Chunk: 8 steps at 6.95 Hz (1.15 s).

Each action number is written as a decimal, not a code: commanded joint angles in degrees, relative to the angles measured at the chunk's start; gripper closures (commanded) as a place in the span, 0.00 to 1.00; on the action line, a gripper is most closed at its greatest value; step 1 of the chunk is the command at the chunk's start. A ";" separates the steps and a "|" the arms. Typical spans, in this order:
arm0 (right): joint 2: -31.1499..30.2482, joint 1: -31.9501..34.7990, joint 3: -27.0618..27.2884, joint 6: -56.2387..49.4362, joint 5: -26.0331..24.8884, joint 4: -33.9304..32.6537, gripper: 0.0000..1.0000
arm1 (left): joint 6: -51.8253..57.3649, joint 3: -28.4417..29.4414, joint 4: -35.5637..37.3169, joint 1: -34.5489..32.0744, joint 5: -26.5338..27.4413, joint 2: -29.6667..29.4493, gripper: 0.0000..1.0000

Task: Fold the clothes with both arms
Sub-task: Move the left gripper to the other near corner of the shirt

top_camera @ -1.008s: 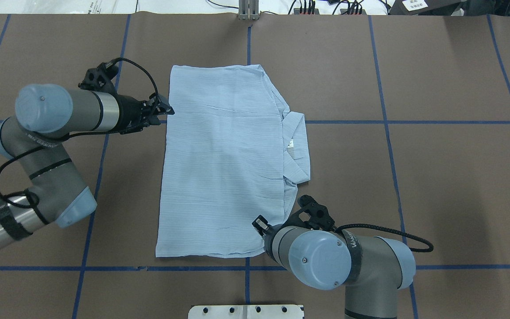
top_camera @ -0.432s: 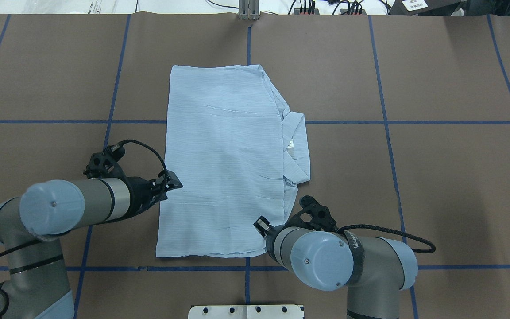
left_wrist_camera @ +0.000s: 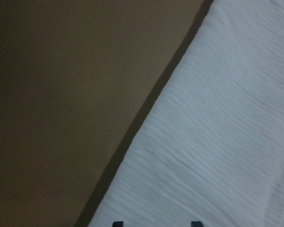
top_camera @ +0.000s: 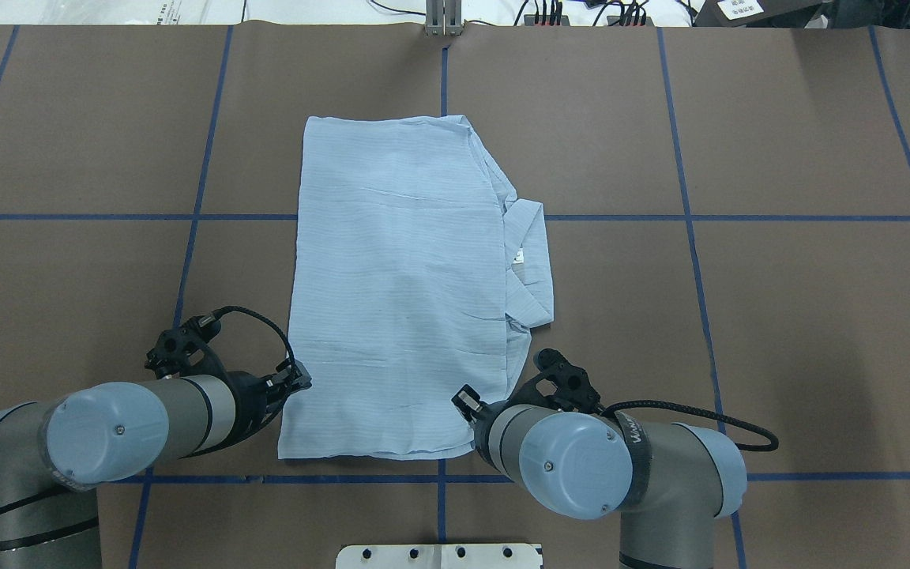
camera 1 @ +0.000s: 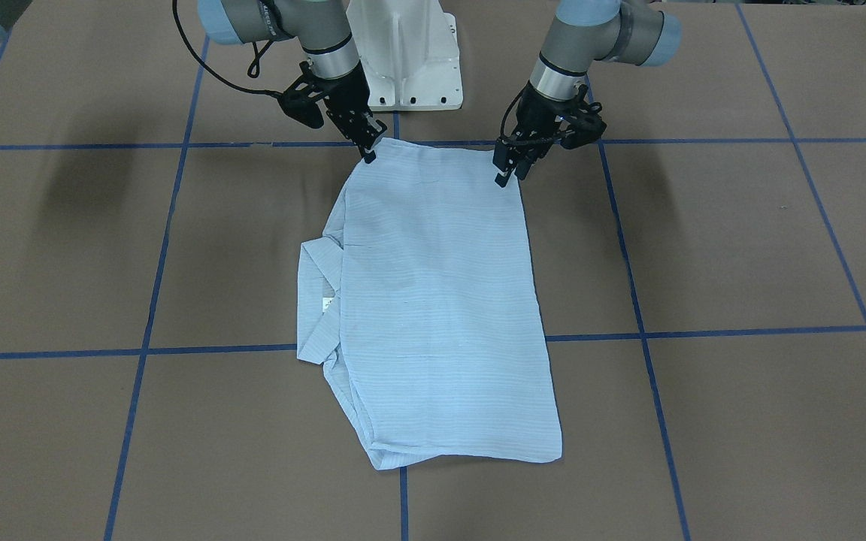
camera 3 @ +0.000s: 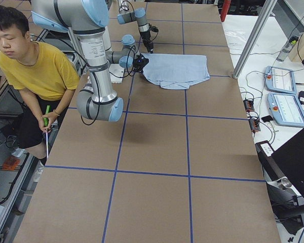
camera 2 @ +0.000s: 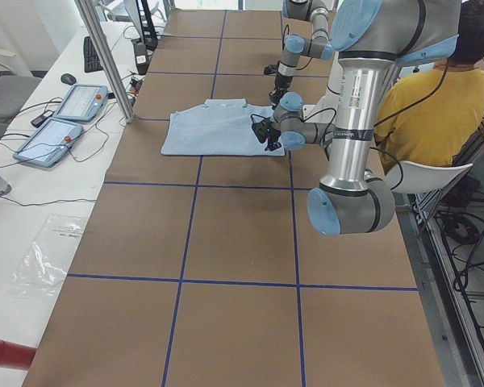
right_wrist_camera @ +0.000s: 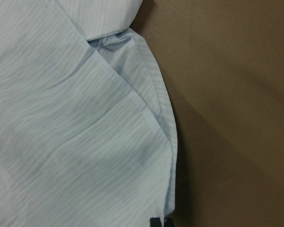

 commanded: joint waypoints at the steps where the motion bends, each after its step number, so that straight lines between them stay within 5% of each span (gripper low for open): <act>1: -0.03 0.00 0.05 0.00 0.00 0.00 1.00 | -1.63 -2.21 5.25 2.13 0.24 1.34 0.38; 8: -0.55 -0.18 -0.04 0.00 0.00 0.00 1.00 | -4.01 -1.60 5.36 5.74 0.24 0.99 0.39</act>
